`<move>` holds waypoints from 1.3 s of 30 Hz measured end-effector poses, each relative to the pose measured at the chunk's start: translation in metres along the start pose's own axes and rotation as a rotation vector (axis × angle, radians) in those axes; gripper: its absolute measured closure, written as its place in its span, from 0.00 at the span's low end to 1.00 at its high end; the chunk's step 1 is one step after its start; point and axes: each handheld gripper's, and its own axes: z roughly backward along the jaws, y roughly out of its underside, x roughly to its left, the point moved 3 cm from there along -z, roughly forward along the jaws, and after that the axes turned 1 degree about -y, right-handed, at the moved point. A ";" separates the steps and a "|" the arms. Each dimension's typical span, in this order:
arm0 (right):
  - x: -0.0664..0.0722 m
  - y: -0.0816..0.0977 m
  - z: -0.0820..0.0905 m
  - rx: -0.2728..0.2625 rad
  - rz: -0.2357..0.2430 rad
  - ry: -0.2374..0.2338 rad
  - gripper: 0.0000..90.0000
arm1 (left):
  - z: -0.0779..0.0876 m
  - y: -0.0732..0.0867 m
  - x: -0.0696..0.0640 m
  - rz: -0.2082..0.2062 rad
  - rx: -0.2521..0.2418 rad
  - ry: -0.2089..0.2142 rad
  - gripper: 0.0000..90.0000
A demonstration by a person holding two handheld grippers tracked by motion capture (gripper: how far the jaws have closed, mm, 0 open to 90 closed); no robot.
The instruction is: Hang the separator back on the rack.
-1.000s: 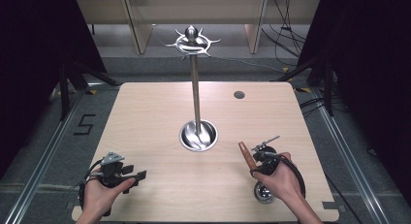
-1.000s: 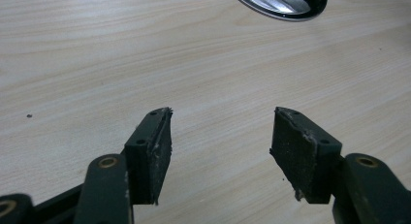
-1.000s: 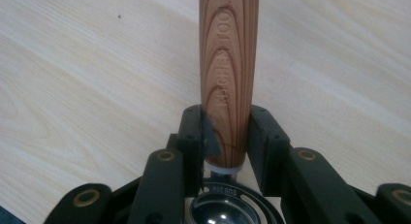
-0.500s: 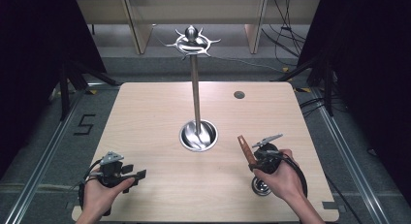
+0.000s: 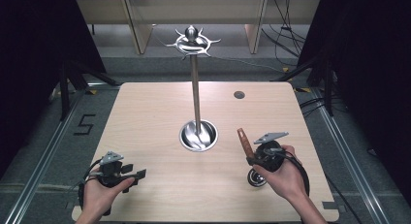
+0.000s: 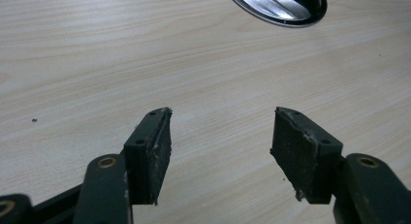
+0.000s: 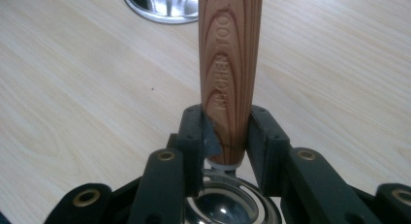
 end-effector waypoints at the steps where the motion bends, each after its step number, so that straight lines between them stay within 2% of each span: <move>1: -0.001 0.000 0.001 0.005 0.009 -0.003 0.78 | 0.000 0.000 0.000 -0.002 0.000 -0.002 0.43; 3: -0.001 0.000 0.000 -0.014 0.022 -0.003 0.78 | 0.001 0.000 0.000 -0.004 0.003 0.001 0.43; 5: -0.001 0.000 0.000 -0.010 0.016 -0.004 0.78 | 0.001 0.000 0.000 -0.003 0.006 -0.002 0.43; 6: -0.001 -0.001 0.001 -0.012 0.021 -0.003 0.78 | 0.001 -0.001 0.001 -0.018 0.000 -0.003 0.43; 8: -0.002 -0.002 0.000 -0.023 0.033 0.001 0.78 | 0.001 0.000 0.000 -0.006 0.001 -0.002 0.43; 10: -0.001 -0.004 0.004 -0.034 0.021 -0.007 0.78 | 0.001 -0.001 0.001 -0.010 0.001 0.000 0.43; 12: -0.003 -0.006 0.006 -0.061 0.044 -0.010 0.78 | 0.000 -0.001 0.000 0.004 -0.012 0.000 0.43; 13: -0.003 -0.006 0.006 -0.061 0.044 -0.010 0.78 | 0.000 -0.001 0.000 0.004 -0.012 0.000 0.43; 14: -0.001 -0.006 0.007 -0.068 0.014 -0.014 0.78 | 0.001 -0.001 0.000 0.000 -0.010 -0.002 0.43; 15: -0.004 -0.007 0.009 -0.086 0.041 -0.019 0.78 | 0.000 -0.001 0.000 0.001 -0.010 -0.001 0.43; 17: -0.005 -0.008 0.008 -0.105 0.060 -0.021 0.78 | 0.000 -0.001 0.000 -0.001 -0.008 -0.001 0.43; 18: -0.003 -0.008 0.012 -0.100 0.015 -0.015 0.78 | 0.000 -0.001 0.000 0.004 -0.006 -0.001 0.43; 20: -0.003 -0.009 0.012 -0.115 0.015 -0.015 0.78 | 0.000 -0.001 0.000 -0.001 -0.006 -0.001 0.43; 21: -0.005 -0.011 0.013 -0.127 0.034 -0.016 0.78 | 0.001 -0.001 0.000 0.002 -0.007 -0.005 0.43; 23: -0.005 -0.011 0.014 -0.128 0.029 -0.015 0.78 | 0.001 -0.001 0.000 -0.009 -0.006 -0.005 0.43; 24: -0.003 -0.011 0.016 -0.128 0.004 -0.020 0.78 | 0.001 -0.001 0.000 -0.009 -0.012 -0.007 0.43; 25: -0.003 -0.012 0.016 -0.128 0.003 -0.022 0.78 | 0.001 -0.001 0.000 -0.010 -0.011 -0.007 0.43; 26: -0.006 -0.013 0.015 -0.150 0.048 -0.022 0.78 | 0.001 -0.001 0.000 0.001 -0.011 -0.011 0.43; 28: -0.004 -0.014 0.016 -0.155 0.019 -0.029 0.78 | 0.001 -0.001 0.000 -0.004 -0.011 -0.009 0.43; 29: -0.002 -0.014 0.017 -0.136 -0.004 -0.032 0.78 | 0.000 -0.001 0.000 -0.002 -0.008 -0.004 0.42; 33: -0.002 -0.016 0.018 -0.148 0.007 -0.032 0.78 | 0.000 -0.001 0.000 -0.001 -0.014 -0.006 0.42; 34: -0.001 -0.016 0.019 -0.151 0.001 -0.028 0.78 | -0.001 -0.001 -0.001 0.015 -0.023 -0.005 0.42; 36: -0.001 -0.017 0.019 -0.167 0.014 -0.025 0.78 | -0.001 -0.001 -0.001 0.019 -0.026 -0.009 0.42; 37: 0.002 -0.017 0.020 -0.166 -0.026 -0.033 0.78 | -0.001 -0.001 -0.001 0.018 -0.027 -0.005 0.42; 38: -0.001 -0.018 0.019 -0.178 0.007 -0.026 0.78 | -0.001 -0.001 -0.001 0.018 -0.026 -0.005 0.42; 39: 0.000 -0.018 0.021 -0.165 0.001 -0.032 0.78 | -0.001 -0.001 -0.001 0.018 -0.026 -0.004 0.42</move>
